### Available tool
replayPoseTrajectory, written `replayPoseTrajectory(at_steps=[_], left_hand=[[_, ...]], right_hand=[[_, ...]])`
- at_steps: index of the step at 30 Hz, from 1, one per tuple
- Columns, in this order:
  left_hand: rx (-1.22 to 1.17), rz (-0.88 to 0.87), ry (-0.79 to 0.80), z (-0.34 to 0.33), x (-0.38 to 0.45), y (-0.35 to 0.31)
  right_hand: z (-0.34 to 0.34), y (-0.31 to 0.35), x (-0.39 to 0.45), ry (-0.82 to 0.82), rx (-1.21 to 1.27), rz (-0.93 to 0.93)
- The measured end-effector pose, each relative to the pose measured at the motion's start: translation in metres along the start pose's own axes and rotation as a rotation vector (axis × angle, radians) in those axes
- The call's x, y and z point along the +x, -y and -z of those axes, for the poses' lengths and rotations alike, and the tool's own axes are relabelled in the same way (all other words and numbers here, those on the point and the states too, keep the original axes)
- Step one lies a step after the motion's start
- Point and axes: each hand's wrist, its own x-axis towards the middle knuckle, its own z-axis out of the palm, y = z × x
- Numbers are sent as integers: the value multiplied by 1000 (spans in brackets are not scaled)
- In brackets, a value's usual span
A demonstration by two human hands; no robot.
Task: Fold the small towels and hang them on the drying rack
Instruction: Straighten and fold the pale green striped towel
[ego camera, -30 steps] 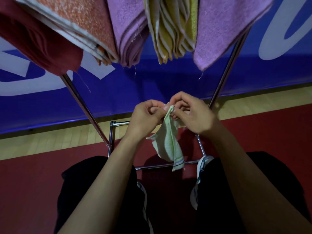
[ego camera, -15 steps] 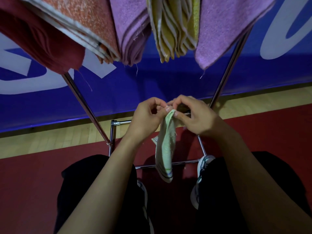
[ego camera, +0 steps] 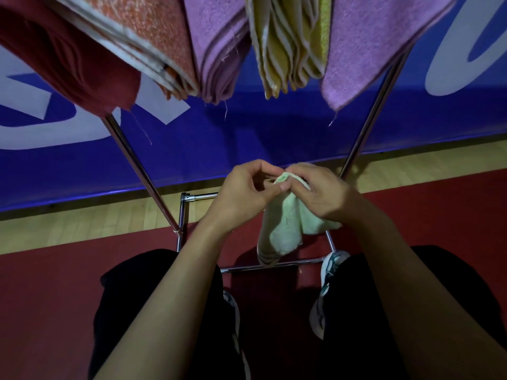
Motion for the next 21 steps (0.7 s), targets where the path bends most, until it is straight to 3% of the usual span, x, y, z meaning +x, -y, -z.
replayPoseTrajectory(at_steps=[6, 12, 21], left_hand=[[160, -27, 42, -1, 3, 12], [333, -30, -13, -6, 0, 19], [315, -44, -64, -3, -1, 17]], right_hand=[[0, -4, 0, -51, -74, 37], [4, 6, -2, -58, -78, 8], [2, 5, -1, -117, -117, 79]])
